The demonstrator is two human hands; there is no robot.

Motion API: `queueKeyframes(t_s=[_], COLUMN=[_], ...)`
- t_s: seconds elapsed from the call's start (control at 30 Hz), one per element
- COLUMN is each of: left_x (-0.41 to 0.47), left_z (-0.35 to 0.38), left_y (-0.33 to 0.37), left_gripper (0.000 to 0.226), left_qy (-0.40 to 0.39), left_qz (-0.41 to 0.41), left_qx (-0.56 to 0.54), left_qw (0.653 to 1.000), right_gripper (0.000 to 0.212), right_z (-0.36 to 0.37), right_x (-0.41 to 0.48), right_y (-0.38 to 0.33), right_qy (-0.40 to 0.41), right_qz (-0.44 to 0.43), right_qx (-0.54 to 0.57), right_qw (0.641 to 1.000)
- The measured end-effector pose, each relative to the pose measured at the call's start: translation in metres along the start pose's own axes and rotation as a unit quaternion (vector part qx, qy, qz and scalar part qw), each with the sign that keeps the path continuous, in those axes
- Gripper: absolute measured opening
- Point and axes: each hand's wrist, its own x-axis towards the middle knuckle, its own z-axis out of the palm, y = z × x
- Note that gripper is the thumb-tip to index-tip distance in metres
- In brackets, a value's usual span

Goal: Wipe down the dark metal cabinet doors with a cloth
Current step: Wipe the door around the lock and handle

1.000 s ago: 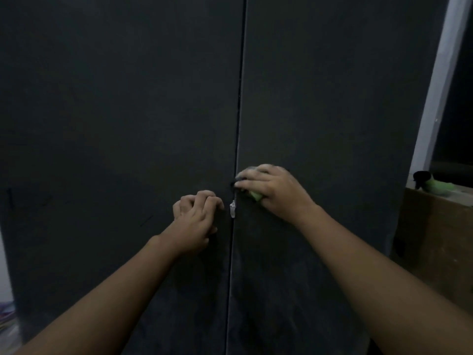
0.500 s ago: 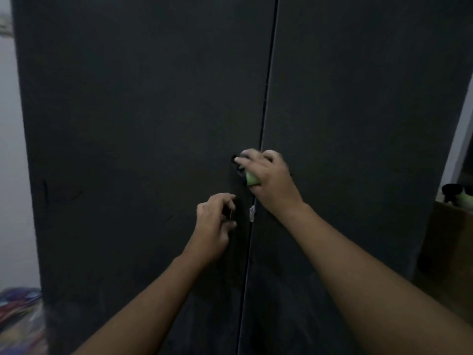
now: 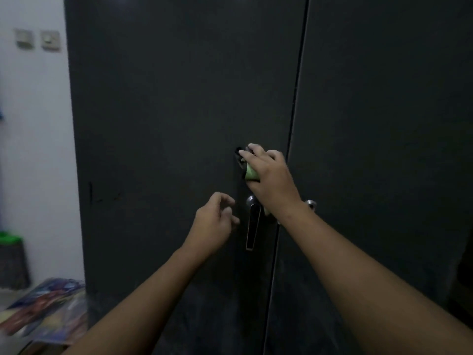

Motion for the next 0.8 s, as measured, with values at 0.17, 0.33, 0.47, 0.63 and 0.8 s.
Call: queueKeyframes(t_s=[0.17,0.33,0.47,0.63,0.8], left_x=[0.022,0.030,0.036,0.033,0.011], left_z=[-0.015,-0.007,0.009,0.019,-0.004], left_y=[0.025,0.043,0.050,0.029,0.010], left_gripper=[0.018,0.052,0.049,0.027,0.017], left_qy=[0.065,0.064,0.062,0.154,0.295], left_qz=[-0.069,-0.163,-0.240,-0.223,-0.089], left_qx=[-0.111,-0.216,-0.338,-0.352,-0.183], left_qw=[0.989,0.961,0.908,0.896,0.934], right_gripper=[0.075,0.071,0.060,0.059,0.024], right_z=[0.014,0.014,-0.008,-0.035,-0.019], right_x=[-0.007,-0.011,-0.017,-0.037,-0.081], right_y=[-0.030,-0.052,-0.060,-0.057,-0.039], right_qy=[-0.081,-0.099,-0.104,-0.123,0.050], right_qz=[0.003,0.090,0.156,0.185,0.223], right_qx=[0.014,0.110,0.266,0.488,0.235], right_qw=[0.997,0.985,0.946,0.844,0.945])
